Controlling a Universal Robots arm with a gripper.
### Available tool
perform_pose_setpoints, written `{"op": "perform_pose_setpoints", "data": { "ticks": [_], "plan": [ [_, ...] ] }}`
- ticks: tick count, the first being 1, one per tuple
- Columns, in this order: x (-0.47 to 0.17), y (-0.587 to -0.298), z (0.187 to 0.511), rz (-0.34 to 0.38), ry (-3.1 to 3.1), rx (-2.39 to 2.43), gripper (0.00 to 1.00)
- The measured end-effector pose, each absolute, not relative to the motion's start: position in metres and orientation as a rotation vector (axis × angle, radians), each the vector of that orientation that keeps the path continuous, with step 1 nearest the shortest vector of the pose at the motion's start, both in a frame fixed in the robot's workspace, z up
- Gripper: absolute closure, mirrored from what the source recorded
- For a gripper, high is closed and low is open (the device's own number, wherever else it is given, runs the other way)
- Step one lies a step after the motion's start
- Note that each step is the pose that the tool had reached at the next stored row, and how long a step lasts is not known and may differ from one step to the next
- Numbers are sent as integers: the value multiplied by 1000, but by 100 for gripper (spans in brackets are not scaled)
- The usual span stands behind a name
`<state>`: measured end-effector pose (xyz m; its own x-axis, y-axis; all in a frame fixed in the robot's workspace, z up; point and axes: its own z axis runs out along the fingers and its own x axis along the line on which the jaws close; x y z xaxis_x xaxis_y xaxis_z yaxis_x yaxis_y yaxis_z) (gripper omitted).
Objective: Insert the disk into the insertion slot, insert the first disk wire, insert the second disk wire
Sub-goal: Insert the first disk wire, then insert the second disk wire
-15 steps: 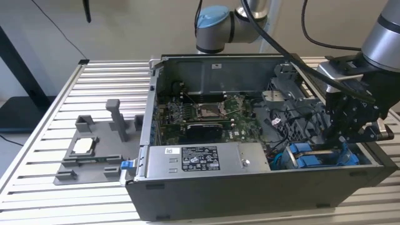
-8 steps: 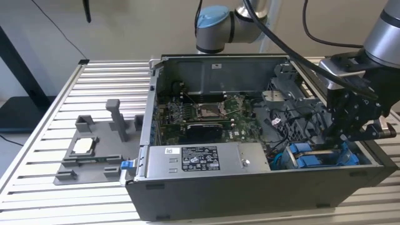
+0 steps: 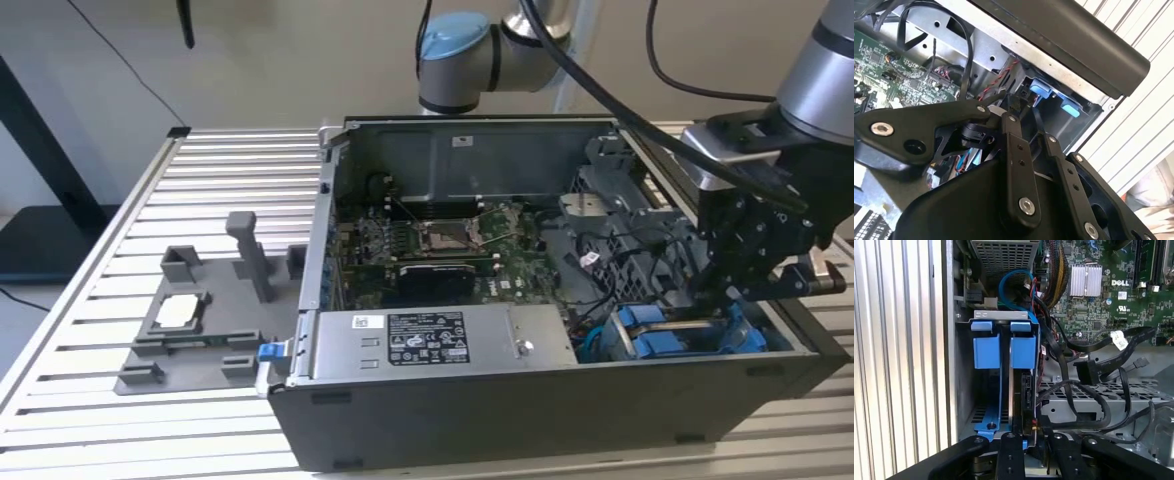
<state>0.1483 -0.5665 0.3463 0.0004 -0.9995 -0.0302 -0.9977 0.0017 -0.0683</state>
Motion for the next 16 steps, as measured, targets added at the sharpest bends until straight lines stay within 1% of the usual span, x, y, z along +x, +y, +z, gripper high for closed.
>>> {"op": "perform_pose_setpoints", "data": {
  "ticks": [7,16],
  "plan": [
    [148,-566,355,-18,2180,-2178,73],
    [147,-564,367,-13,2182,-2180,73]
  ]
}}
